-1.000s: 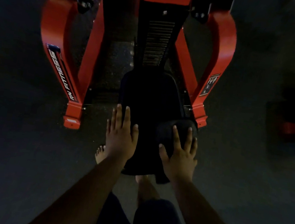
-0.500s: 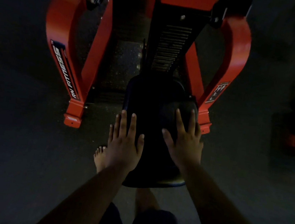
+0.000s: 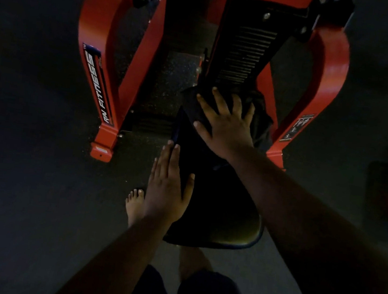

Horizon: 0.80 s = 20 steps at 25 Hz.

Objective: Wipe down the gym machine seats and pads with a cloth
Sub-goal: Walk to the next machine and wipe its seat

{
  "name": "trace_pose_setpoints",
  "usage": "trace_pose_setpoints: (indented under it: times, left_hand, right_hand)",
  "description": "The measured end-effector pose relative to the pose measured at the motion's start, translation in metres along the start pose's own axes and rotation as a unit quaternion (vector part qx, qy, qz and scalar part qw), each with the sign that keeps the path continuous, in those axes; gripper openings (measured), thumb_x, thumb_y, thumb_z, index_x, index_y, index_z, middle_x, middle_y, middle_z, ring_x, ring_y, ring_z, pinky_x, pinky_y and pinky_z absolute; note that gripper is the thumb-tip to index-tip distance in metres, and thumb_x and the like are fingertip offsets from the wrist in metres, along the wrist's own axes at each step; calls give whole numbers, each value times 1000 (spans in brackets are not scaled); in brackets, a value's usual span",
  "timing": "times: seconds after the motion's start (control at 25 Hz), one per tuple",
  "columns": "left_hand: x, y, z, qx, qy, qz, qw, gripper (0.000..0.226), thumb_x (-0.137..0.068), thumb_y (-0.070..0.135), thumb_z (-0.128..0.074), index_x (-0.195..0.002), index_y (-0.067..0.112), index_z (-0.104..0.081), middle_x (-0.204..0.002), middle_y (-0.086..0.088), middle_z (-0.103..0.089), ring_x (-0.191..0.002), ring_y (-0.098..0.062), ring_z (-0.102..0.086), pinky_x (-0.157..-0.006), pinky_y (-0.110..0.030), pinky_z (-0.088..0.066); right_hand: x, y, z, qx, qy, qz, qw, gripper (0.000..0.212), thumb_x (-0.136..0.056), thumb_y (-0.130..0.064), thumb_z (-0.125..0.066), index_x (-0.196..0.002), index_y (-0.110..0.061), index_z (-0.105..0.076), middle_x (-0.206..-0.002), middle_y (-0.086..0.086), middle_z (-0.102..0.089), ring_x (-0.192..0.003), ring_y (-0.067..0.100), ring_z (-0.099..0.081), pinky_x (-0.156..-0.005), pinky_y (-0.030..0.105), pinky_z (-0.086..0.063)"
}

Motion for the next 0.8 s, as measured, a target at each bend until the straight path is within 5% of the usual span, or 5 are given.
trace_pose_setpoints:
  times: [0.16, 0.32, 0.48, 0.64, 0.8]
  left_hand:
    - [16, 2, 7, 28, 36, -30, 999, 64, -101, 28, -55, -156, 12, -27, -168, -7, -16, -155, -22, -16, -122, -51, -26]
    - [83, -26, -3, -8, -1, -61, 998, 61, -105, 38, -38, -159, 12, -23, -170, 0, -4, -156, -21, -11, -124, -48, -19]
    - [110, -36, -11, -13, 16, -35, 999, 64, -107, 47, -26, -158, 9, -24, -170, 1, -1, -155, -23, -16, -123, -44, -15]
    - [105, -40, -15, -27, 7, -32, 999, 67, -106, 49, -23, -160, 11, -14, -170, 1, 2, -156, -20, -10, -126, -37, -3]
    - [118, -58, -11, 1, -46, 15, 999, 75, -103, 59, -24, -160, 18, 1, -168, 3, 10, -156, -11, 7, -126, -39, 1]
  right_hand:
    - [94, 20, -11, -26, 18, -28, 999, 66, -94, -68, -34, -155, -51, -15, -169, -9, -5, -154, 31, -10, -113, 68, -21]
    - [228, -24, -40, -8, -15, -53, 998, 70, -92, -70, -37, -156, -50, -15, -169, -5, -10, -149, 36, -20, -108, 72, -26]
    - [132, -8, -16, 22, -25, 92, 995, 77, -85, -84, -30, -154, -56, -10, -169, -10, 0, -150, 40, -11, -104, 79, -23]
    - [8, -36, -4, 21, 3, -29, 999, 74, -85, -85, -22, -152, -57, -9, -169, -8, 3, -152, 42, 13, -103, 85, 5]
    - [69, -76, -16, 9, 8, 27, 1000, 63, -93, -73, -24, -152, -51, -23, -170, -4, -3, -154, 38, 5, -109, 79, -4]
Point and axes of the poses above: each hand's wrist, its own x-axis away from the middle knuckle, its own z-axis out of the back of the hand, y = z × x, the point moved 3 cm from there along -x, towards the middle knuckle
